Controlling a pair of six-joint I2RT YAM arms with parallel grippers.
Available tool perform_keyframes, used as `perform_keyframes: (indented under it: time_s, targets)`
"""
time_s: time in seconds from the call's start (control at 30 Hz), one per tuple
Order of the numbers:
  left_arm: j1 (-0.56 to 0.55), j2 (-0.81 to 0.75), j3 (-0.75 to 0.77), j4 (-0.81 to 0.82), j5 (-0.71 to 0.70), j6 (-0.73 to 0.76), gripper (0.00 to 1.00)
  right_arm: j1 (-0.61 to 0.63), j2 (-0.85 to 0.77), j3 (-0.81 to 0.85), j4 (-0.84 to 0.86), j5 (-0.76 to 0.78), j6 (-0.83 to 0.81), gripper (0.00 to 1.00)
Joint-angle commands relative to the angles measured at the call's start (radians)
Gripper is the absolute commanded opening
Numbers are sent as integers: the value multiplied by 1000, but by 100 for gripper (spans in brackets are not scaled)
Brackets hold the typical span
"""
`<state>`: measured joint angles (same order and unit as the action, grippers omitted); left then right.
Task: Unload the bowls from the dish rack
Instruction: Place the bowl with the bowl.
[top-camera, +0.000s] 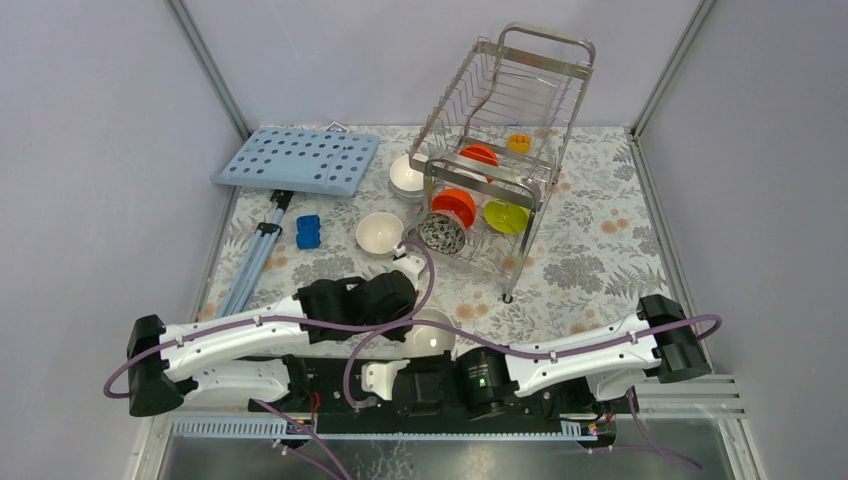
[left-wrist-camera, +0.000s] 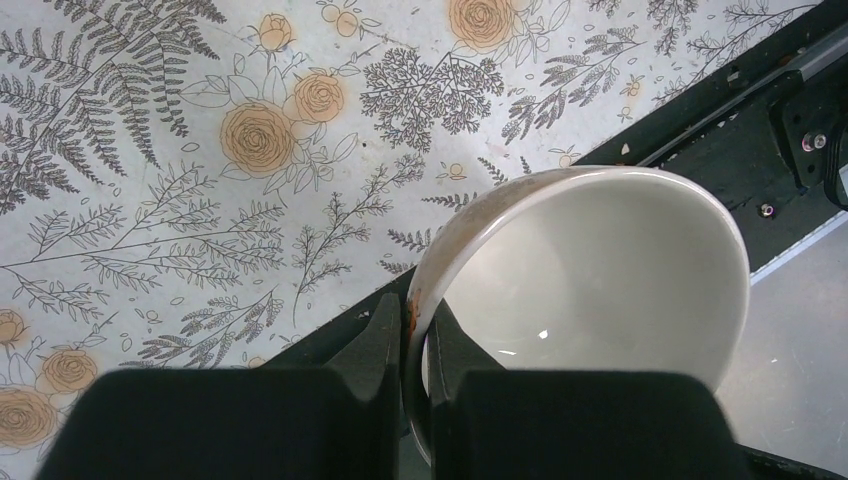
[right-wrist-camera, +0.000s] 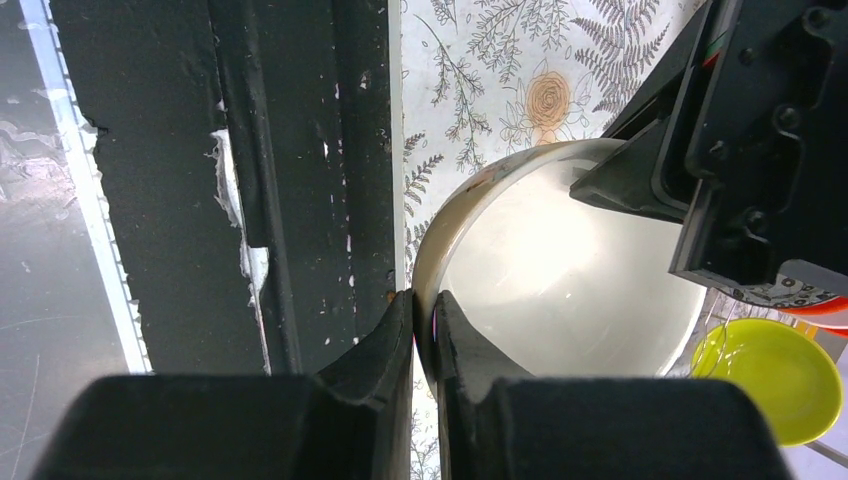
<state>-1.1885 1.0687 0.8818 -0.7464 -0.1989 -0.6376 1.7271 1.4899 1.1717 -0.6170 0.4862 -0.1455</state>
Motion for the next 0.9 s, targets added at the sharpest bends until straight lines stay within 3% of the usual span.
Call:
perform_keyframes:
  time_s: [0.0,0.17,0.27,0.4,0.63,0.77,0.87]
  targets:
    - [-8,-27,39,34,-24,-39,0,4,-7,50,14,90,18,0]
    - [-7,-65,22,60,-55,-78,0,4,-2,93,8,82,111,60]
    - [-7,-93,9,83,-72,-113,0,4,-5,115,15,66,193,75]
    - [0,-119,7,94,-119,-159,0,5,-42,123,36,66,289,84]
    - [42,-168,-14,69,-231,-256,0,5,-199,66,141,173,495,85]
    - [49,-203,-41,39,-305,-342,0,3,-260,16,198,310,711,84]
    - [49,-220,-56,19,-343,-403,0,-8,-226,61,77,436,931,79]
